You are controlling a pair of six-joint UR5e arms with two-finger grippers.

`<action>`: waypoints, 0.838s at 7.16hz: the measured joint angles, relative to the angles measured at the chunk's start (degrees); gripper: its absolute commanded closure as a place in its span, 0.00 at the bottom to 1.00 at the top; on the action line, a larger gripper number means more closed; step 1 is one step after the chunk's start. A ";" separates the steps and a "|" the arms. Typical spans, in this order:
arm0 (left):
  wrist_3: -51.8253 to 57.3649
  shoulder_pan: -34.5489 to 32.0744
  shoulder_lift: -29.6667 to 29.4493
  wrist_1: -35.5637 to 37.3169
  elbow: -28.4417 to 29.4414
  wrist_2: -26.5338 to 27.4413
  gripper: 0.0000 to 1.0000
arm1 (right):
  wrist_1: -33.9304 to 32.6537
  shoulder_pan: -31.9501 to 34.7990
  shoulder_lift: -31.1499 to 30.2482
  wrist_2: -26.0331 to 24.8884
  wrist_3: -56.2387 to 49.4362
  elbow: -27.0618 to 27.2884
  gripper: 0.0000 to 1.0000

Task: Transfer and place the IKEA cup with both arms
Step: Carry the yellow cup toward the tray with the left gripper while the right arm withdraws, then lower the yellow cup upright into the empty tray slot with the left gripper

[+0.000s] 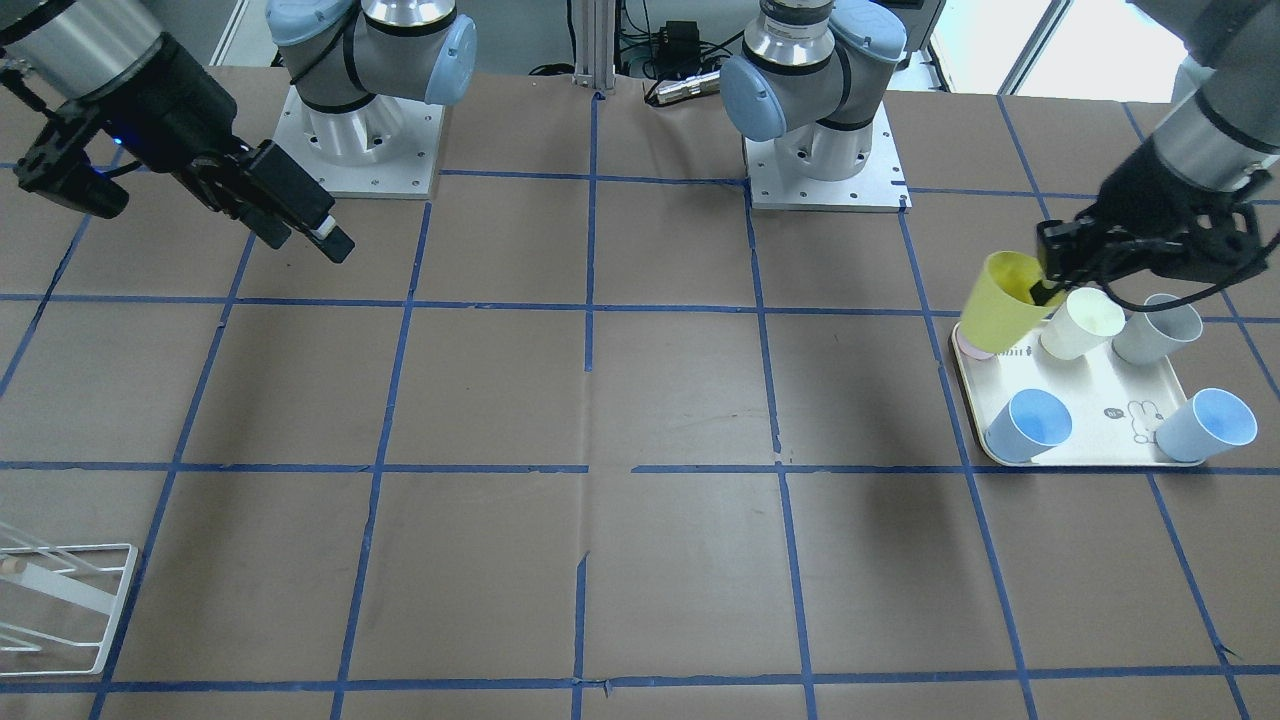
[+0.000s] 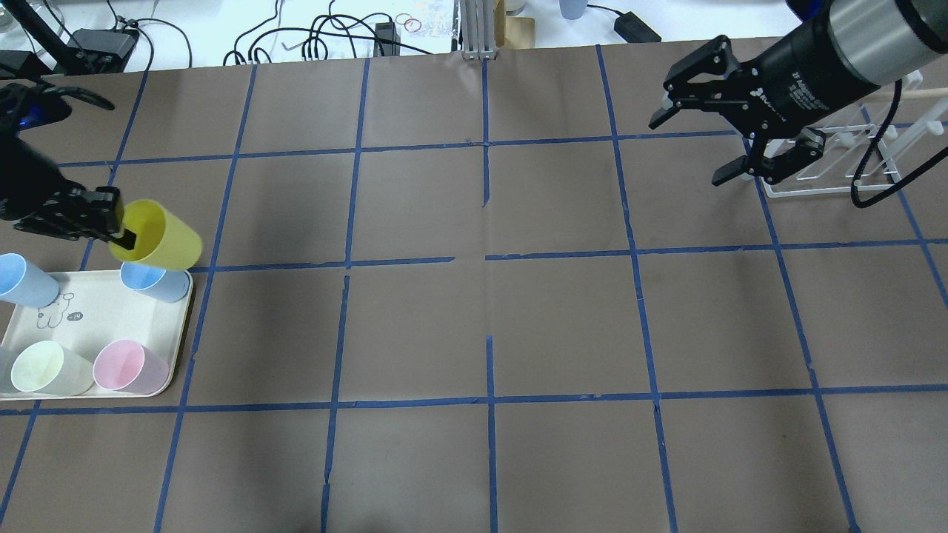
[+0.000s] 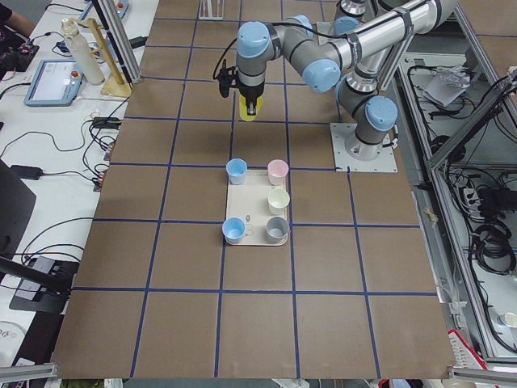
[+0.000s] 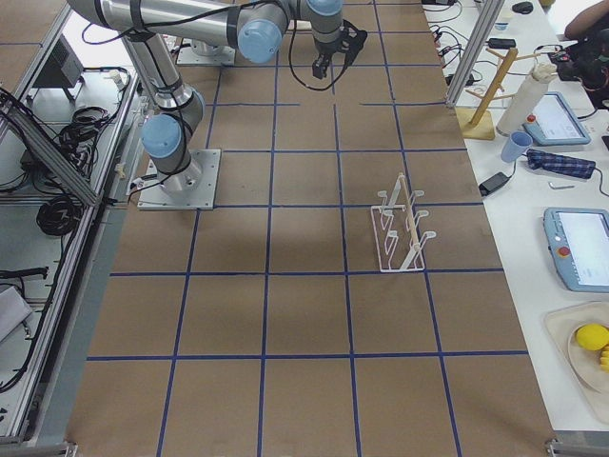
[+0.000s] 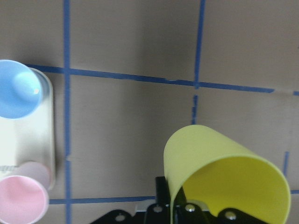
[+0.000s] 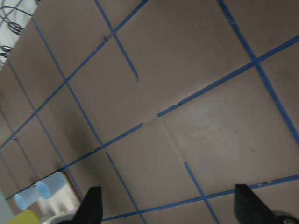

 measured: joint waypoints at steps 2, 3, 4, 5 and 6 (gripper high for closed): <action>12.24 6.78 -6.94 6.18 3.84 1.42 1.00 | 0.19 5.73 -0.57 -16.05 -1.67 0.23 0.00; 15.43 7.74 -11.58 6.50 8.38 3.13 1.00 | 0.17 6.70 -0.67 -19.99 -4.37 0.63 0.00; 17.60 8.29 -16.18 5.30 12.92 5.57 1.00 | -0.02 7.04 -0.71 -21.85 -7.05 1.08 0.00; 18.80 8.83 -20.14 3.89 16.02 7.01 1.00 | -0.36 7.13 -0.72 -22.29 -8.40 1.31 0.00; 19.56 9.39 -23.72 3.22 17.90 7.97 1.00 | -0.42 7.13 -0.89 -22.31 -9.31 1.23 0.00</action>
